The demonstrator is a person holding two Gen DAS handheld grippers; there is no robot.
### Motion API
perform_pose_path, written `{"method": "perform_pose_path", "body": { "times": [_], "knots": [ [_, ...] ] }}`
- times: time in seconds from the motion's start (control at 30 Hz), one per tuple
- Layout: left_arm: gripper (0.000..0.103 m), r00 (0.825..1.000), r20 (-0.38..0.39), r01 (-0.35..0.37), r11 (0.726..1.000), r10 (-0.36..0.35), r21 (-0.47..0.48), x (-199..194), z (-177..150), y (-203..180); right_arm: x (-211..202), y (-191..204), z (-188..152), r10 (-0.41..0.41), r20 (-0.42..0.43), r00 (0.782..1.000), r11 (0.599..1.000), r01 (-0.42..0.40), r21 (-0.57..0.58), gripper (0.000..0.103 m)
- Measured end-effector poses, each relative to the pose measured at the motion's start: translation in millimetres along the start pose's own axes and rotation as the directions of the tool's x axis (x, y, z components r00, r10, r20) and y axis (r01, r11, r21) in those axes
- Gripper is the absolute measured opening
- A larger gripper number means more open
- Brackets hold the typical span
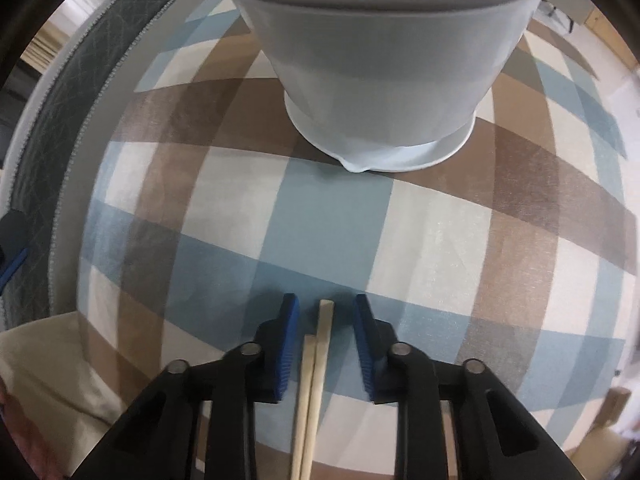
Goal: Organize utensils
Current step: 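Close the right tool on one of the last chopsticks, then close the left tool on the remaining chopstick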
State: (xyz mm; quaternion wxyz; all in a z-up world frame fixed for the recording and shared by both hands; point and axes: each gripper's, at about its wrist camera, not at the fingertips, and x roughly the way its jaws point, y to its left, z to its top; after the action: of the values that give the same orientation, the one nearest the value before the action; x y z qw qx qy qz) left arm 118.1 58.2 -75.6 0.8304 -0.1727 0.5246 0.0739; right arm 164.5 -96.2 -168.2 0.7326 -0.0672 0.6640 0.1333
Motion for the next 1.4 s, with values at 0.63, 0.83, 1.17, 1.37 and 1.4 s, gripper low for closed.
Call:
{"method": "perform_pose_path", "body": {
  "times": [0.63,0.83,1.17,1.37,1.4],
  "knots": [
    [0.086,0.999,-0.032,0.041,0.997,-0.039,0.059,5,-9,-13,-57,-64,-43,0.133,0.284,0.949,0.972,-0.181,0.149,0.006],
    [0.086,0.995,-0.093,0.035,0.991,-0.023,0.129,17,-25,-28,-63,-112,-71,0.242,0.384,0.891,0.886,-0.364,0.287,0.006],
    [0.086,0.980,-0.184,0.121,0.964,-0.078,0.237,36,-57,-56,-69,-153,-92,0.260,0.498,0.827,0.792,-0.478,0.380,0.006],
    [0.086,0.977,-0.208,0.106,0.942,-0.039,0.319,41,-74,-79,-71,-169,-104,0.214,0.530,0.821,0.763,-0.479,0.434,0.006],
    [0.086,0.979,-0.202,0.101,0.941,-0.036,0.324,40,-74,-82,-70,-171,-104,0.219,0.531,0.819,0.756,-0.486,0.438,0.006]
  ]
}}
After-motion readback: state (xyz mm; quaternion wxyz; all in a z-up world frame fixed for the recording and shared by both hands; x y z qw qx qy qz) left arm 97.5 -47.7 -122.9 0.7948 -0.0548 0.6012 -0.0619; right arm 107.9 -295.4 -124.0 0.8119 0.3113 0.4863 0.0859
